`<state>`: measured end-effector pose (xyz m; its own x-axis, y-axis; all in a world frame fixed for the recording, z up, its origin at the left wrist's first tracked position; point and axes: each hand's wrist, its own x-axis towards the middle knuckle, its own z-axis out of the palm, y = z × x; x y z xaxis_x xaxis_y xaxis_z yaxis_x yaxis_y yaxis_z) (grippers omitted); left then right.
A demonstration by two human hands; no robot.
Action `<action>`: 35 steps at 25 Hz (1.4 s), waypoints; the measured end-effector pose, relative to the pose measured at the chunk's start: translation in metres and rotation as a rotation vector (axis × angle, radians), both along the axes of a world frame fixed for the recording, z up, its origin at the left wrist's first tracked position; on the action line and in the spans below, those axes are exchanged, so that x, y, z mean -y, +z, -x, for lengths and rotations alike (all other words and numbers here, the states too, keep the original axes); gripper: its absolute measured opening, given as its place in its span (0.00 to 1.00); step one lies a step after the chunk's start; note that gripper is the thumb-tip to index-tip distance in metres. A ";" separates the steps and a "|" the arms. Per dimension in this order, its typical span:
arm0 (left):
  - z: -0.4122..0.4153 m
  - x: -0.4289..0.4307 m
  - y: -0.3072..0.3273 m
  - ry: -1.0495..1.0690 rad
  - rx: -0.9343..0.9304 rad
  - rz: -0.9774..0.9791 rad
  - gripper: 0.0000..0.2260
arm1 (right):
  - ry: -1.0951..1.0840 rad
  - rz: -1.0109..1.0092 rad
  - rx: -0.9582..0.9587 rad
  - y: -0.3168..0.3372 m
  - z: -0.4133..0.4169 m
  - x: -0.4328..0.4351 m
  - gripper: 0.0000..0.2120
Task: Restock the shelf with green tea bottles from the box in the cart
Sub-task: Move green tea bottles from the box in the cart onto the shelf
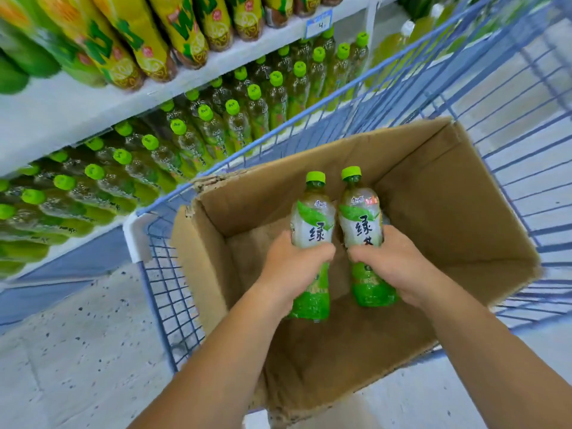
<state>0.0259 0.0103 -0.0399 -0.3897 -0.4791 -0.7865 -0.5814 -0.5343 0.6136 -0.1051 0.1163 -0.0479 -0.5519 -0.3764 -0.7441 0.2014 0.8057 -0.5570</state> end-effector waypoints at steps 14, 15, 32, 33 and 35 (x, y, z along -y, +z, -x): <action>-0.166 0.097 0.137 0.058 -0.275 0.156 0.12 | 0.106 0.192 -0.258 0.153 -0.135 0.088 0.10; -0.183 0.110 0.135 0.085 -0.273 0.171 0.12 | 0.116 0.211 -0.241 0.156 -0.150 0.103 0.09; -0.399 0.294 0.053 0.257 -0.109 0.484 0.15 | 0.231 0.310 -0.210 0.055 -0.361 0.304 0.14; -0.400 0.303 0.048 0.245 -0.097 0.511 0.15 | 0.248 0.315 -0.212 0.049 -0.361 0.315 0.14; -0.400 0.323 0.039 0.219 -0.068 0.572 0.15 | 0.277 0.342 -0.220 0.037 -0.357 0.337 0.15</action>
